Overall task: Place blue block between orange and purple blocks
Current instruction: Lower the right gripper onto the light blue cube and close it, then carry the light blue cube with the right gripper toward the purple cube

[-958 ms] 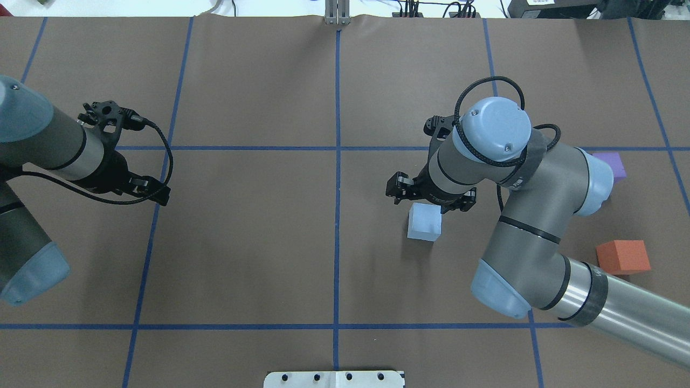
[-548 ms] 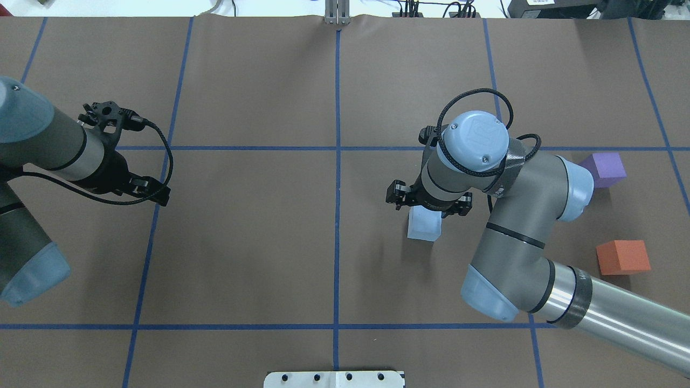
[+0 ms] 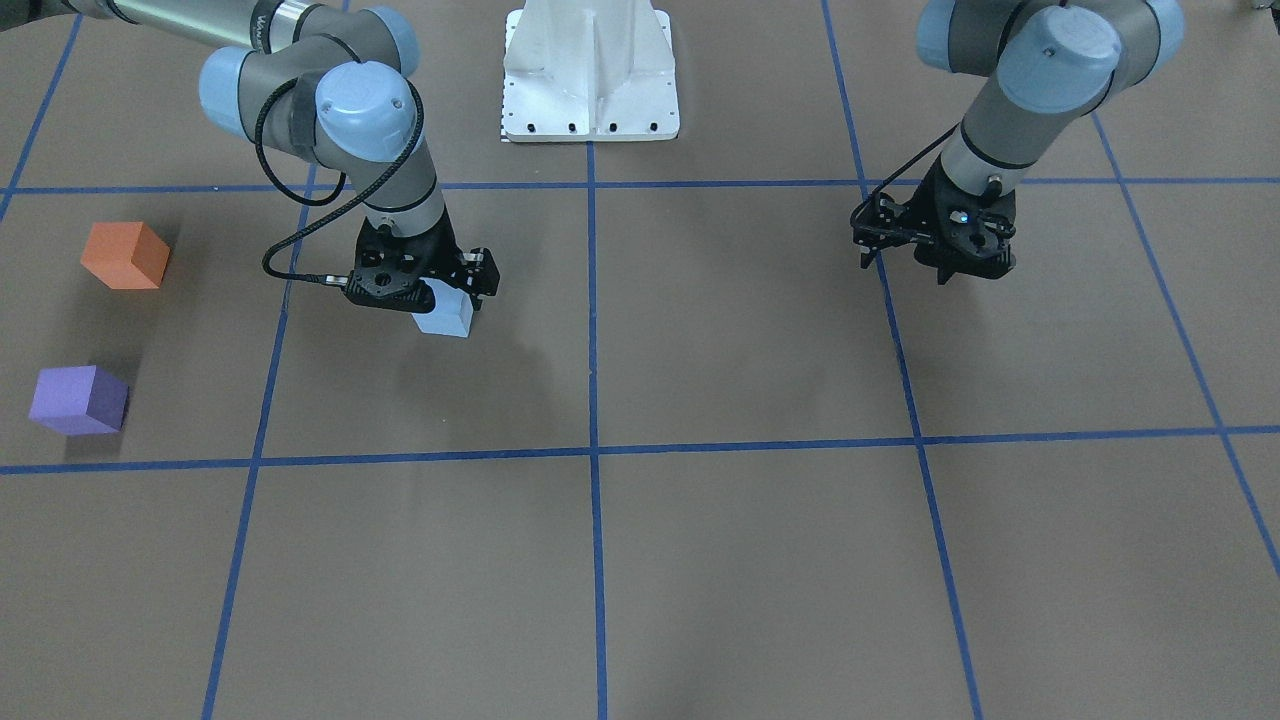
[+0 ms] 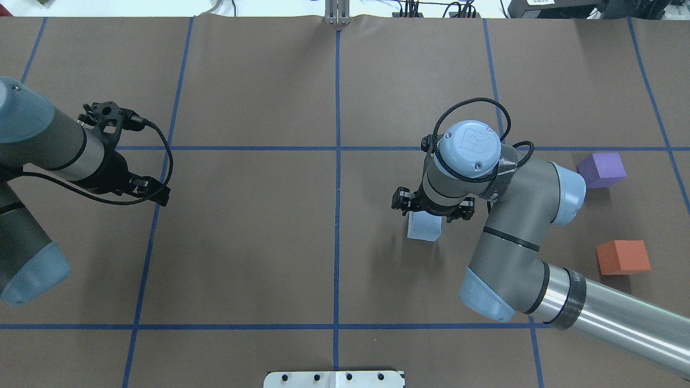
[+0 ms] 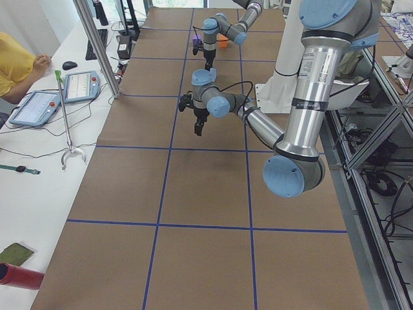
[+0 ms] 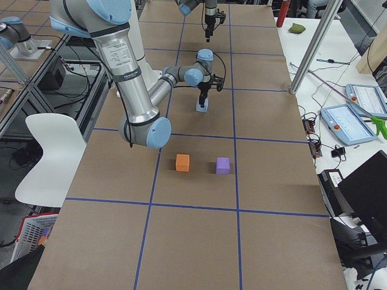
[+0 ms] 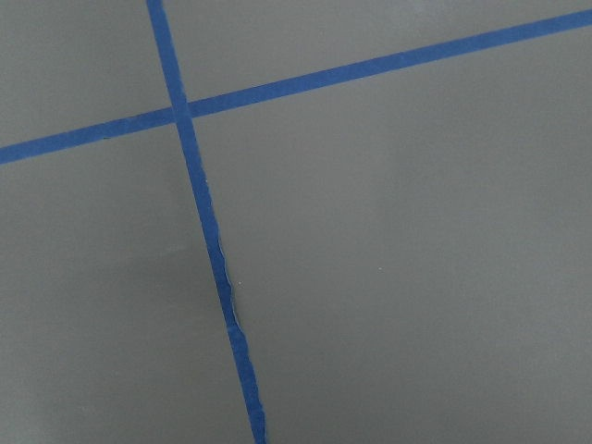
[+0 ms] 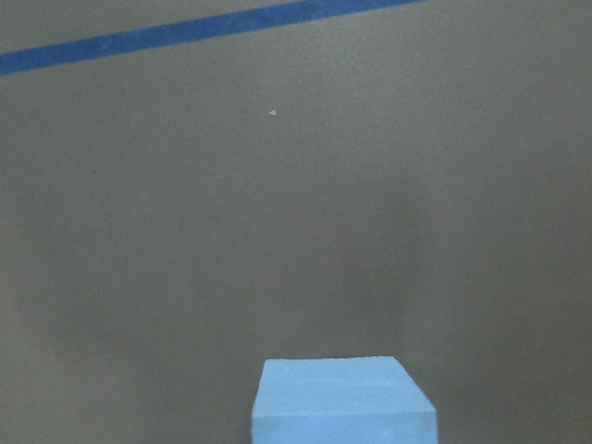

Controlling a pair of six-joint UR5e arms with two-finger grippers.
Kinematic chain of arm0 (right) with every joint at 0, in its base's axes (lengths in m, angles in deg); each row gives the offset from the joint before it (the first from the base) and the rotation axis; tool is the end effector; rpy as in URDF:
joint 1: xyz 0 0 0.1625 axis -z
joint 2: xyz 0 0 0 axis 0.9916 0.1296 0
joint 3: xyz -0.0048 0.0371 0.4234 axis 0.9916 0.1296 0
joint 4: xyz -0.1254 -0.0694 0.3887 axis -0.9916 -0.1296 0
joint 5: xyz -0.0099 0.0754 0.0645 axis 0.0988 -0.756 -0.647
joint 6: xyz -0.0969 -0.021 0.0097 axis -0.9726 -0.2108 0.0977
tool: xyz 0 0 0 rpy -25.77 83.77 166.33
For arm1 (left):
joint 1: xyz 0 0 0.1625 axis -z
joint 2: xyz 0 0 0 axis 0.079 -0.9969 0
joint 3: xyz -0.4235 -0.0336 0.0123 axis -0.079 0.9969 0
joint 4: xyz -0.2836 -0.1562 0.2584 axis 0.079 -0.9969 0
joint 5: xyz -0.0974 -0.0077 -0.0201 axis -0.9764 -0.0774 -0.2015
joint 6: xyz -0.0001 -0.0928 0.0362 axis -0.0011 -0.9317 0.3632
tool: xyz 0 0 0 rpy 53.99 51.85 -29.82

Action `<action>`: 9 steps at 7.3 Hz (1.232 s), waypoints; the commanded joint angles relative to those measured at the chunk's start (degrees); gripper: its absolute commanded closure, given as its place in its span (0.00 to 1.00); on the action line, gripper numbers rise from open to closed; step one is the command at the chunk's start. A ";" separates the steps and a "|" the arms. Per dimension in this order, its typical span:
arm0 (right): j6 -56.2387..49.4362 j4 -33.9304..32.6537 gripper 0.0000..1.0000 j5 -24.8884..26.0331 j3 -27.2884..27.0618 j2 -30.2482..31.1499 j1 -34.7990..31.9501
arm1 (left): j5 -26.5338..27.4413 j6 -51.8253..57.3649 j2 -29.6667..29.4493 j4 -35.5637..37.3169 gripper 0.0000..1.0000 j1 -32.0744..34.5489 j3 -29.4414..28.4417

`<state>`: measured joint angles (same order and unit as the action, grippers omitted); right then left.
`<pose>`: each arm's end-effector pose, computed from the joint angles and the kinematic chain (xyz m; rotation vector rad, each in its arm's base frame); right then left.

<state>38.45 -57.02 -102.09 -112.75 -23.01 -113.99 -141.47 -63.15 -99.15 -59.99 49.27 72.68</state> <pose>-0.4983 -0.4220 0.3074 -0.0469 -0.7392 0.1812 0.3248 -0.4401 0.3678 0.1447 0.8347 0.2154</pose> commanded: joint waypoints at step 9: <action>-5.43 -0.01 1.00 -7.25 -7.89 6.83 -7.29 | 0.00 -0.13 0.00 -0.06 0.01 0.00 0.09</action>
<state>34.84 -56.94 -106.50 -115.84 -20.53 -117.58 -141.47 -63.28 -99.15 -60.05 49.27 72.73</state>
